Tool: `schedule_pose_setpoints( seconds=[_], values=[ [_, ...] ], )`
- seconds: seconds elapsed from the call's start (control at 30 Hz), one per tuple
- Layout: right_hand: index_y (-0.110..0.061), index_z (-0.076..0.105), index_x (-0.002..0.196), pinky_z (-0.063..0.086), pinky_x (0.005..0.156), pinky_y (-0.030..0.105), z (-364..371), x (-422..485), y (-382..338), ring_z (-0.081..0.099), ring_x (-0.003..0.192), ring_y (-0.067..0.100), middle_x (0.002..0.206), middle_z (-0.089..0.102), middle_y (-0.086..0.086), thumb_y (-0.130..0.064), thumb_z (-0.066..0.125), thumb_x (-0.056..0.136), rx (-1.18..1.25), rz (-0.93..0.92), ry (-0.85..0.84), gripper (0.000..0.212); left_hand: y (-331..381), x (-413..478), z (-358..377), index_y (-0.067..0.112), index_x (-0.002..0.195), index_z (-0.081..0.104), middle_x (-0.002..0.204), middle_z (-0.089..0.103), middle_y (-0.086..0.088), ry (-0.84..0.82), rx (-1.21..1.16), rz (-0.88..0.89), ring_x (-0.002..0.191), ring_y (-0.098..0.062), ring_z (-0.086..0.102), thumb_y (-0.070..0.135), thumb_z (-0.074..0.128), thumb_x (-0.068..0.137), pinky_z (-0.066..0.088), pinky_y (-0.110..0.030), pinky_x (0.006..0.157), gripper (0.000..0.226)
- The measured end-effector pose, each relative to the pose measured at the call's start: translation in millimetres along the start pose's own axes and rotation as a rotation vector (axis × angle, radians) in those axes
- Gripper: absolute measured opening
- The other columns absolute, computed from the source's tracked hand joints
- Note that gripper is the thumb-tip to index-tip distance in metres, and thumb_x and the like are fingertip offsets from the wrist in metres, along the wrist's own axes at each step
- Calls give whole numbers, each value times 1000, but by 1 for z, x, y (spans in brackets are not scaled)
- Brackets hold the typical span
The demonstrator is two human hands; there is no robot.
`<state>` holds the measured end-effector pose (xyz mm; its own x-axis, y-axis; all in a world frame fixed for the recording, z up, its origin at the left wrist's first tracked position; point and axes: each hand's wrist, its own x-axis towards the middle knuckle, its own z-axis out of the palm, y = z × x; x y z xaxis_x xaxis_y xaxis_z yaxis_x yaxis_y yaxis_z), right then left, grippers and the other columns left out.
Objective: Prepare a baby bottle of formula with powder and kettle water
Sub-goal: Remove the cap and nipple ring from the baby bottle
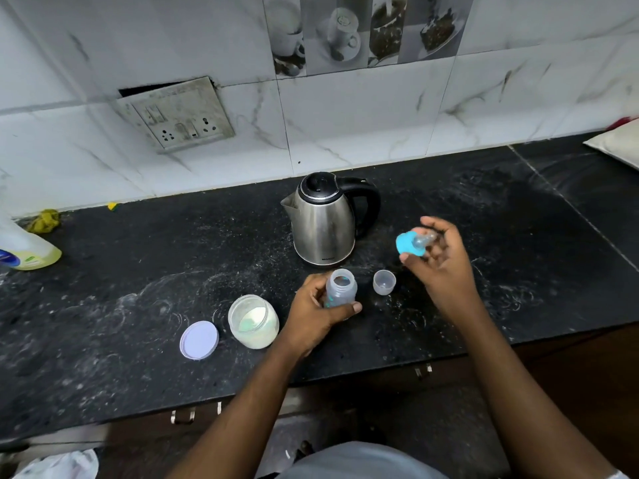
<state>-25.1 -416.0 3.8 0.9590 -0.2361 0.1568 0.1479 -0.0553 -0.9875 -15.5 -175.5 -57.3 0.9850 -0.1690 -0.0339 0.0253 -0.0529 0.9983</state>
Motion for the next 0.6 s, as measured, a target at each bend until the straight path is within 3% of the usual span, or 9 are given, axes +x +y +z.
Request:
schedule_pose_setpoints(
  seconds=[0.1,0.17,0.23,0.43,0.6],
  values=[
    [-37,50,138,52,99,25,-19,-21,31,63,118,7,123,65,-12,-11,83,86,-391,2,-14,67,-10,0,-2,47,115,77,124,69,12,-10,26,21,117,-8,70,36,99,60,54,-27,104,61],
    [-31,49,143,45,101,39,-23,-33,56,56,120,15,125,63,-10,-19,85,84,-662,15,-82,69,-13,-1,-2,48,118,76,127,68,19,-22,32,40,122,-10,69,34,99,61,53,-29,107,63],
    [-27,48,145,36,98,43,-21,-41,76,52,122,22,129,61,-7,-21,83,84,-819,62,-142,71,-15,-2,0,48,119,76,126,68,20,-23,46,42,123,-11,68,34,98,60,53,-32,108,64],
    [-32,44,146,31,98,43,-10,-49,107,48,124,25,134,57,-5,-24,79,85,-918,147,-230,71,-24,-7,1,34,127,75,127,67,10,-31,140,56,123,-12,66,29,98,62,51,-41,114,69],
    [-31,42,148,34,105,51,-4,-48,112,48,126,26,137,57,-3,-23,78,86,-977,187,-242,72,-24,-12,2,47,126,72,131,66,6,-48,142,61,126,-13,65,27,97,64,49,-39,115,70]
  ],
)
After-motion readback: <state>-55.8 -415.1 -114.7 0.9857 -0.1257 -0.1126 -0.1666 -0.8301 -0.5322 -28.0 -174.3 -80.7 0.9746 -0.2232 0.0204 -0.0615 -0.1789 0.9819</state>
